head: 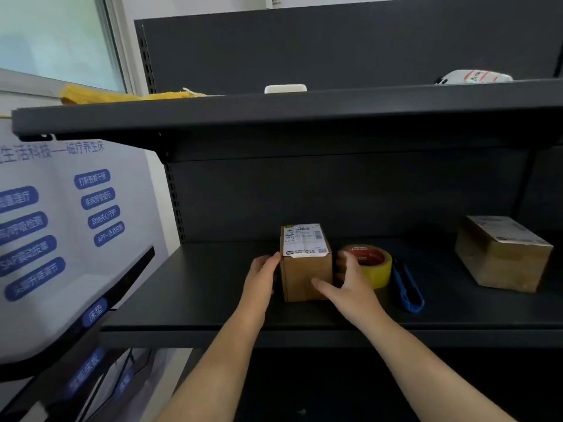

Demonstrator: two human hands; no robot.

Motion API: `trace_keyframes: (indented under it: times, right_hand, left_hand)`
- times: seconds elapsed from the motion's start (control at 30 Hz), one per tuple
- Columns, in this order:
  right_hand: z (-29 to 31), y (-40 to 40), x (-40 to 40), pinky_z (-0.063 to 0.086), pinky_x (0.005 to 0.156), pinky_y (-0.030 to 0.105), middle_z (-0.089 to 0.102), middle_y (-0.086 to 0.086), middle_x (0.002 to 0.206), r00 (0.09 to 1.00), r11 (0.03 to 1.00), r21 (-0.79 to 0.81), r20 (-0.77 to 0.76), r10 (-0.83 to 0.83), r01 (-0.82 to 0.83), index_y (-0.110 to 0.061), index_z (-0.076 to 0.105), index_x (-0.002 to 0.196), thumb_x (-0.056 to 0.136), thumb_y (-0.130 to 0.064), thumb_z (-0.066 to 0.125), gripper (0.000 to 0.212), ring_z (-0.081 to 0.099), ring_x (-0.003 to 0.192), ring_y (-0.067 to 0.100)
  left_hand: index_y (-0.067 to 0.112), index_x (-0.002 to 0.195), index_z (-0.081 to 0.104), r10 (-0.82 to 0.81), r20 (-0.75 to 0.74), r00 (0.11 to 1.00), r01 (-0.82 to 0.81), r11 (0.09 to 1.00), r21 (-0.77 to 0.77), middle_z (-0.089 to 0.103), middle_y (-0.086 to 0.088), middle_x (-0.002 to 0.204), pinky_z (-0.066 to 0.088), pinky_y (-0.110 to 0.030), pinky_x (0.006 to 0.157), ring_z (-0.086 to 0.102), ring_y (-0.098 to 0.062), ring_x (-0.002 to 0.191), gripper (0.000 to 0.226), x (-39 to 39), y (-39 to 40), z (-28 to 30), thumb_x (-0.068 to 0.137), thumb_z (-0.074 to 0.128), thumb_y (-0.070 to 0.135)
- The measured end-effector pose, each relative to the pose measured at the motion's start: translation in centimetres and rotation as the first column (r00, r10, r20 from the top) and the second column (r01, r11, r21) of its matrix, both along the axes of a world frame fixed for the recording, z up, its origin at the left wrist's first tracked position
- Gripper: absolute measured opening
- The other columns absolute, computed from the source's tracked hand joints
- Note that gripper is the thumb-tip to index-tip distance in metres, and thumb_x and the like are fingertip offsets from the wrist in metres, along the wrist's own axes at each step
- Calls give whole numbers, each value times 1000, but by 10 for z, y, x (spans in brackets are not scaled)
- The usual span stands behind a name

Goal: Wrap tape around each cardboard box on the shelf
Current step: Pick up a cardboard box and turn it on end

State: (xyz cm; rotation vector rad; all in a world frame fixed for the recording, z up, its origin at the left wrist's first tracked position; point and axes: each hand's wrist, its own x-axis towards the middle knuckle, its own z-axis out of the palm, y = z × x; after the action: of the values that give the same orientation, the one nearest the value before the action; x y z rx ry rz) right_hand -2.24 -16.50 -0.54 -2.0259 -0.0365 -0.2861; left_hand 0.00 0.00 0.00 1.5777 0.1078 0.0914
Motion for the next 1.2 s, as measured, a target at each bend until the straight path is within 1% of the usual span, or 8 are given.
trace_keyframes:
  times: [0.1, 0.27, 0.37, 0.47, 0.73, 0.87, 1.0, 1.2]
  right_hand:
    - [6, 6, 6, 32, 94, 23, 39, -3, 141, 991, 1000, -29, 130, -7, 11, -27, 29, 137, 74, -38, 73, 78, 34, 119, 4]
    - [15, 18, 19, 38, 97, 28, 40, -1, 139, 993, 1000, -10, 118, -14, 15, -27, 30, 138, 78, -48, 66, 73, 39, 124, 13]
    - [15, 21, 23, 40, 98, 31, 43, 0, 138, 995, 999, 42, 90, -36, 32, -27, 30, 139, 80, -49, 62, 71, 41, 125, 16]
    - [13, 21, 24, 39, 92, 27, 44, -1, 137, 995, 996, 89, 90, -31, 23, -28, 31, 138, 82, -47, 61, 66, 41, 124, 15]
    - [14, 25, 10, 40, 95, 23, 48, -8, 133, 973, 983, 173, 229, 13, -53, -33, 36, 133, 81, -37, 66, 60, 44, 118, 5]
    - [17, 28, -8, 44, 99, 30, 46, -11, 135, 913, 986, 117, 403, 61, -117, -34, 36, 132, 78, -35, 69, 63, 43, 123, 3]
    - [17, 29, -23, 45, 98, 32, 43, -10, 137, 862, 978, 99, 495, 110, -182, -36, 33, 134, 78, -32, 70, 67, 41, 126, 5]
    - [19, 30, -35, 48, 86, 17, 52, -23, 126, 879, 875, 336, 443, 180, -348, -50, 41, 119, 76, -47, 64, 49, 48, 119, -1]
  left_hand:
    - [18, 134, 39, 22, -19, 1000, -22, 1000, -14, 52, -5, 124, 40, -38, 98, 49, -20, 114, 46, 8, -4, -4, 96, 38, 43]
    - [18, 135, 40, 75, -62, 995, -69, 993, 90, 51, -6, 127, 39, -20, 67, 46, -4, 80, 46, 18, -11, -7, 97, 32, 43]
    - [23, 138, 38, 47, -228, 972, 22, 957, 289, 45, -10, 139, 31, -41, 107, 46, -23, 121, 54, 30, -15, -4, 95, 20, 52]
    - [24, 138, 37, 75, -288, 955, 36, 931, 363, 44, -12, 140, 18, -43, 114, 40, -28, 129, 58, 38, -18, -4, 95, 14, 54]
    - [20, 134, 45, -38, -190, 981, 16, 993, -118, 55, -11, 127, 40, -38, 100, 52, -26, 115, 55, 20, -10, -5, 91, 39, 54]
    - [29, 128, 49, -180, 126, 976, 213, 914, -346, 61, -2, 121, 52, -41, 90, 59, -20, 109, 61, -6, -3, -4, 76, 54, 60]
    - [30, 129, 44, -222, 268, 937, 307, 891, -335, 68, 8, 113, 56, -32, 75, 65, -13, 103, 78, -22, 2, 3, 60, 71, 56]
    - [32, 125, 46, -191, 345, 919, 302, 904, -302, 66, 5, 117, 53, -38, 84, 63, -17, 106, 71, -32, 2, 6, 60, 68, 46]
